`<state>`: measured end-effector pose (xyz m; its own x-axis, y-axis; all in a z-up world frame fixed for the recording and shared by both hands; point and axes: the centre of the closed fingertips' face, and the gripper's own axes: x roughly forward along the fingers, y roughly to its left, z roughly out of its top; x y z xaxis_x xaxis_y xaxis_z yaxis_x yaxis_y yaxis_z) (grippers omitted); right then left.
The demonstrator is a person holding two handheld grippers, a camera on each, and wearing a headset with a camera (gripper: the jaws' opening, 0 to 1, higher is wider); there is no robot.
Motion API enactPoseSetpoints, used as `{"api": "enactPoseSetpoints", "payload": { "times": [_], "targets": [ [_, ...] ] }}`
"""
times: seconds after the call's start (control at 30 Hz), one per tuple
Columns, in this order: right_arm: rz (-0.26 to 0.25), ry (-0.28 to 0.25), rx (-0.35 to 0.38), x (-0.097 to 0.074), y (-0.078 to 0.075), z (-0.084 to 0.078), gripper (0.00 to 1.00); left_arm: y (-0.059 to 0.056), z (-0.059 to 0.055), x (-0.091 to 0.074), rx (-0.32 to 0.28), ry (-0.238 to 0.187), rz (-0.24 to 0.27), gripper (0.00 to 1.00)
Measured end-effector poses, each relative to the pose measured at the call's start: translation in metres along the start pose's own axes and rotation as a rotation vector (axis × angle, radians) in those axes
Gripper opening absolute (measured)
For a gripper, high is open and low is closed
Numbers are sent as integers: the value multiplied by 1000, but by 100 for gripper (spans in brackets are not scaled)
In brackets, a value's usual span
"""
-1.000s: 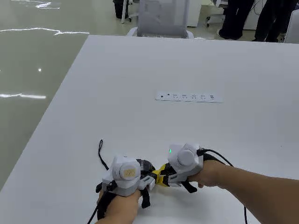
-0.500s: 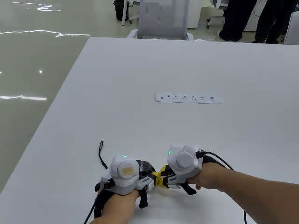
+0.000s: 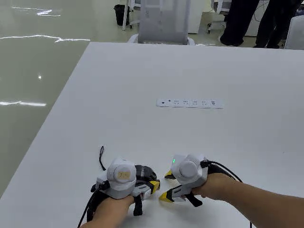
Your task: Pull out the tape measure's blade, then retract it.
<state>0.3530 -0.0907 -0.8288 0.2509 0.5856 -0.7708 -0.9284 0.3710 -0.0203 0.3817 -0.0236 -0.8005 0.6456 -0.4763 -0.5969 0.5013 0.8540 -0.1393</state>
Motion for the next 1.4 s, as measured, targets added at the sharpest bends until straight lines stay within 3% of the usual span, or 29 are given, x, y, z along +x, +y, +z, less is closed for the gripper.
{"api": "enactPoseSetpoints", "payload": {
  "times": [0.13,0.27,0.37,0.43,0.47,0.53,0.6,0.7,0.83,1.03,1.13,1.2,1.37,1.4],
  "targets": [
    [-56,-58,96,-10,-9,0,53,10,4,-8,2,-18,-13,80],
    [-78,-74,142,-17,-12,-4,65,18,5,-15,-7,-23,-24,90],
    [-99,-89,166,-24,-9,-8,70,12,4,-20,-30,-26,-98,92],
    [-109,-92,186,-27,-8,-11,75,14,2,-23,9,-21,-94,96],
    [-118,-99,200,-29,-9,-13,79,13,1,-26,44,-18,-109,98],
    [-130,-112,213,-36,-7,-14,86,7,3,-32,56,-41,-142,99],
    [-156,-123,232,-42,-10,-17,100,5,2,-39,107,-49,-155,99],
    [-203,-143,232,-54,-16,-19,100,6,-3,-49,105,-59,-143,99],
    [-231,-173,264,-69,-17,-23,100,19,-16,-57,21,-17,-115,99],
    [-301,-179,347,-96,-21,-46,100,41,-26,-77,26,-16,-88,99],
    [-336,-208,364,-109,-22,-53,100,58,-21,-88,42,-64,-48,99],
    [-342,-215,369,-115,-17,-59,100,66,-23,-94,3,-61,-49,99],
    [-410,-198,383,-130,-15,-77,100,78,-29,-108,1,-73,-38,99],
    [-404,-203,386,-133,-12,-79,100,83,-33,-111,8,-71,-31,99]
  ]
}}
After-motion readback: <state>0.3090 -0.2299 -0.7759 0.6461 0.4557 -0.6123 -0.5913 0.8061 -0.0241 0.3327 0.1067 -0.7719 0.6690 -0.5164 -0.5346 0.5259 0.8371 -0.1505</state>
